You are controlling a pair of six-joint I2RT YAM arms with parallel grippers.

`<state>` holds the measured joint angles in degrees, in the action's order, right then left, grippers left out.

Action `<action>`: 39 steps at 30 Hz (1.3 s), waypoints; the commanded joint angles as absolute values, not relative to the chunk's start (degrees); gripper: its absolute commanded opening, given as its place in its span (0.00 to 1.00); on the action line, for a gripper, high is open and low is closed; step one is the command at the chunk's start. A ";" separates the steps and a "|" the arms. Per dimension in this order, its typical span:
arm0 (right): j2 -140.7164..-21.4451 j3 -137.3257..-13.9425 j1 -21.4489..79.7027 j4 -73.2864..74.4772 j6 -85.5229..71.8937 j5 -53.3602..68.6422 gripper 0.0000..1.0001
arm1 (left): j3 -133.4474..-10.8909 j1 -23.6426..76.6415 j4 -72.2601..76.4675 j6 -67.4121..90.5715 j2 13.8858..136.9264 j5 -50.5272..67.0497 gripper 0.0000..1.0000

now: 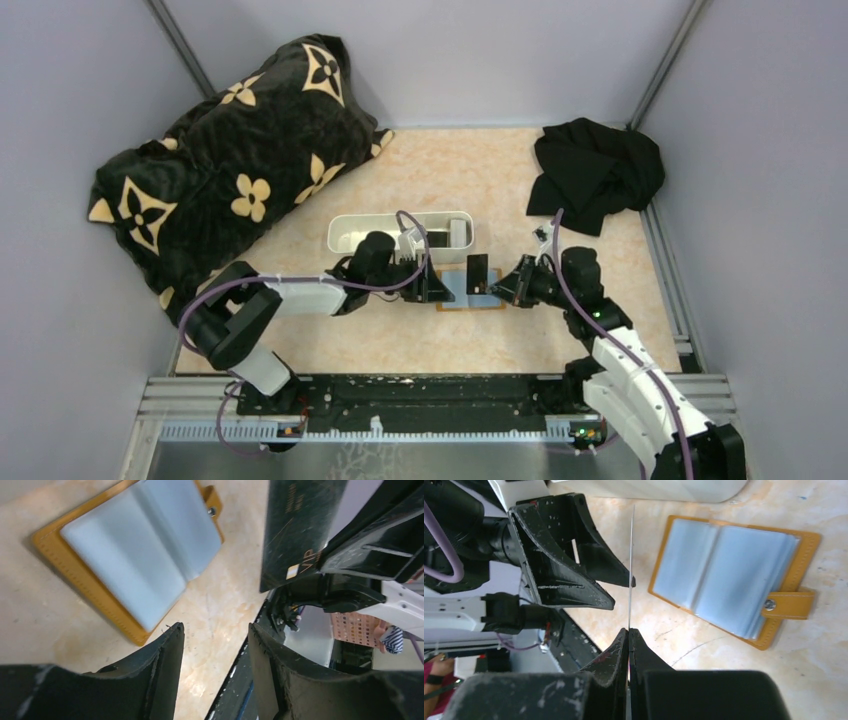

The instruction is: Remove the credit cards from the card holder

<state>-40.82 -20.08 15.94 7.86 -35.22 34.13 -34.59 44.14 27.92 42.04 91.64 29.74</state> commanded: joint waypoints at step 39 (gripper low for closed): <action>-36.98 -16.62 15.69 -2.20 -41.96 44.69 0.00 | -34.10 45.26 58.38 50.88 94.39 34.60 0.29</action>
